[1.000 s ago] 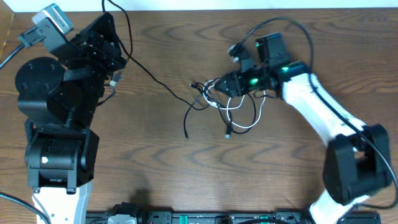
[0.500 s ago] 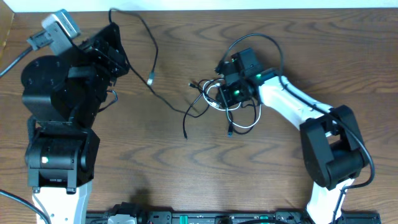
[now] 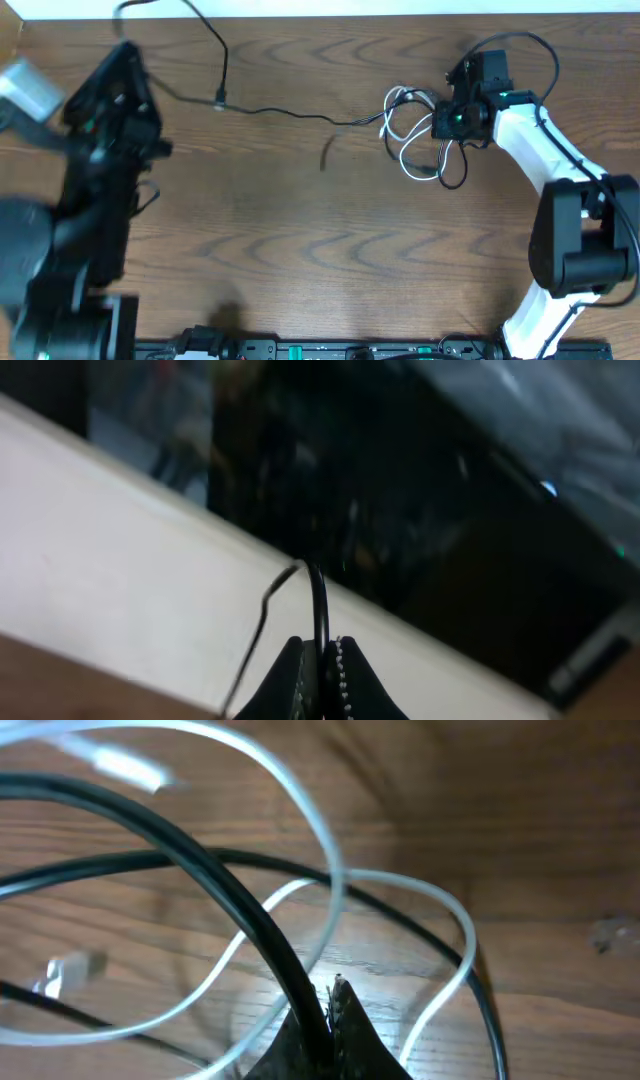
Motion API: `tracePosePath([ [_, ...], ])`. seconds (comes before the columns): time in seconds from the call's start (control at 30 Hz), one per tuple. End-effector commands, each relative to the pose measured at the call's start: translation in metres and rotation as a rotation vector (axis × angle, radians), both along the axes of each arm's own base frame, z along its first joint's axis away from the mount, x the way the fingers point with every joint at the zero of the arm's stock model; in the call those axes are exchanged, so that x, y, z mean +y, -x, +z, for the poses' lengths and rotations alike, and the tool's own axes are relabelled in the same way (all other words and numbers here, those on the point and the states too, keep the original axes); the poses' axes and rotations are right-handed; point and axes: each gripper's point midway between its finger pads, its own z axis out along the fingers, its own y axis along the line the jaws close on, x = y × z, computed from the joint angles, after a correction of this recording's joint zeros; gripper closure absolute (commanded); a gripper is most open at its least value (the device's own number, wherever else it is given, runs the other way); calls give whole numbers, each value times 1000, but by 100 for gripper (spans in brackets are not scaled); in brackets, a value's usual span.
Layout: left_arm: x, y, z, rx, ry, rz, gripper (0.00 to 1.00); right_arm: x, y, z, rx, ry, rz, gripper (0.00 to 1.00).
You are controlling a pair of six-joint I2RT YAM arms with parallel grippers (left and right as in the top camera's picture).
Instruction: Untangle cables
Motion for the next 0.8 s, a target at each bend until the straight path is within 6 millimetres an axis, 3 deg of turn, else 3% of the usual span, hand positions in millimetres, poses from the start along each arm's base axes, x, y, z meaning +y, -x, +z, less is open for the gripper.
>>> tracePosePath([
  [0.0,24,21,16,-49,-9,138,92,-14,1,-25,63,12,-47,99],
  [0.1,24,18,4,0,-14,135,92,-20,3,-34,86,5,-58,99],
  [0.17,19,8,-16,81,-24,107,92,-16,3,-32,84,-20,-37,97],
  [0.23,-4,-9,-42,182,-45,-20,92,7,3,-20,51,-120,97,66],
  [0.3,-23,-26,-64,264,-53,-126,92,23,4,-6,18,-195,178,53],
  [0.4,-45,-48,-89,349,-51,-252,93,42,6,26,-48,-290,269,38],
  [0.6,-66,-79,-123,466,3,-373,92,63,17,112,-235,-408,401,27],
  [0.7,-67,-86,-121,460,42,-371,93,70,26,149,-310,-445,443,22],
  [0.77,-66,-88,-113,434,78,-369,93,87,39,171,-341,-527,515,22],
])
